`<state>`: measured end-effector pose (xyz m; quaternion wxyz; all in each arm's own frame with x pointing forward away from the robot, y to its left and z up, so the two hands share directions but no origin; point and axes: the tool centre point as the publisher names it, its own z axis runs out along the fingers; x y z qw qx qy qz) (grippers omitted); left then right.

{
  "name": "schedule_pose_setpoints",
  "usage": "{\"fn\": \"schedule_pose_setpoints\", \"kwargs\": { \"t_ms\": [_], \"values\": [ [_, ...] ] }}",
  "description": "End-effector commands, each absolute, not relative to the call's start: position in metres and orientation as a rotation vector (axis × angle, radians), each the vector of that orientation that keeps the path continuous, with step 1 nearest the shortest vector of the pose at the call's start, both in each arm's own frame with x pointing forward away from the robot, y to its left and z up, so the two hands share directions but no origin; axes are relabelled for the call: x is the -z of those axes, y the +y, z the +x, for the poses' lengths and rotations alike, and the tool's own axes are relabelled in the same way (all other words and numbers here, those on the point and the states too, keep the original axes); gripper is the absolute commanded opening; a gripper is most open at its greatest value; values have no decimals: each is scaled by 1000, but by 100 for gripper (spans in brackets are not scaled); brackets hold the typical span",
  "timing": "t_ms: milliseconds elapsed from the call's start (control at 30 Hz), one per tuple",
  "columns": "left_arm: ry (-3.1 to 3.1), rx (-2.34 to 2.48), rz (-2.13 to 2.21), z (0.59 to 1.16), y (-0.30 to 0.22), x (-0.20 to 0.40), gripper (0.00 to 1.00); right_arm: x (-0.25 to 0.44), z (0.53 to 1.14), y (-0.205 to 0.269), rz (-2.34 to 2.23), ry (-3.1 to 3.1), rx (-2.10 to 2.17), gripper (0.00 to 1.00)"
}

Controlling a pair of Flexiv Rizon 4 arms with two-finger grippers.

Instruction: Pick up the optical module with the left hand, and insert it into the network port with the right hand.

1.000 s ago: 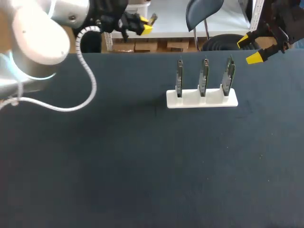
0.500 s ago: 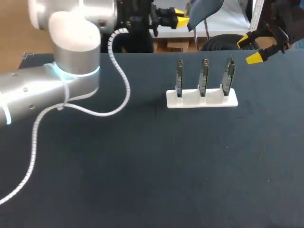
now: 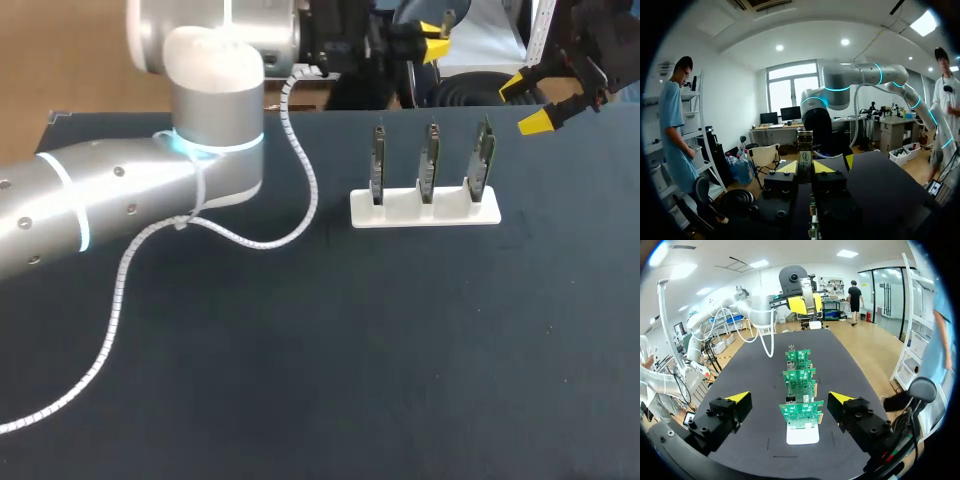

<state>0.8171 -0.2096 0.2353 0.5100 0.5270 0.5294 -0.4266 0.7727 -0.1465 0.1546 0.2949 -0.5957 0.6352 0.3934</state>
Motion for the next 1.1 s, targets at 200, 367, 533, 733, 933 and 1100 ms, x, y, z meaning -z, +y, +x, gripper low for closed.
{"fn": "schedule_pose_setpoints", "kwargs": {
  "t_ms": [200, 367, 533, 733, 933, 1100],
  "values": [
    [1251, 1044, 1262, 817, -240, -230, 0, -155, 769, -146, -1581, 1691, -1036, 100],
    [1230, 1081, 1292, 812, -249, -220, 0, -155, 769, -146, -1581, 1691, -1036, 100],
    [1245, 1093, 1289, 810, -252, -210, 0, -155, 769, -146, -1581, 1691, -1036, 100],
    [1266, 1099, 1277, 810, -257, -200, 0, -155, 769, -146, -1581, 1691, -1036, 100],
    [1275, 1085, 1285, 804, -267, -197, 0, -155, 769, -146, -1581, 1691, -1036, 100],
    [1289, 1069, 1275, 802, -271, -194, 0, -155, 769, -146, -1581, 1691, -1036, 100]
  ]
}}
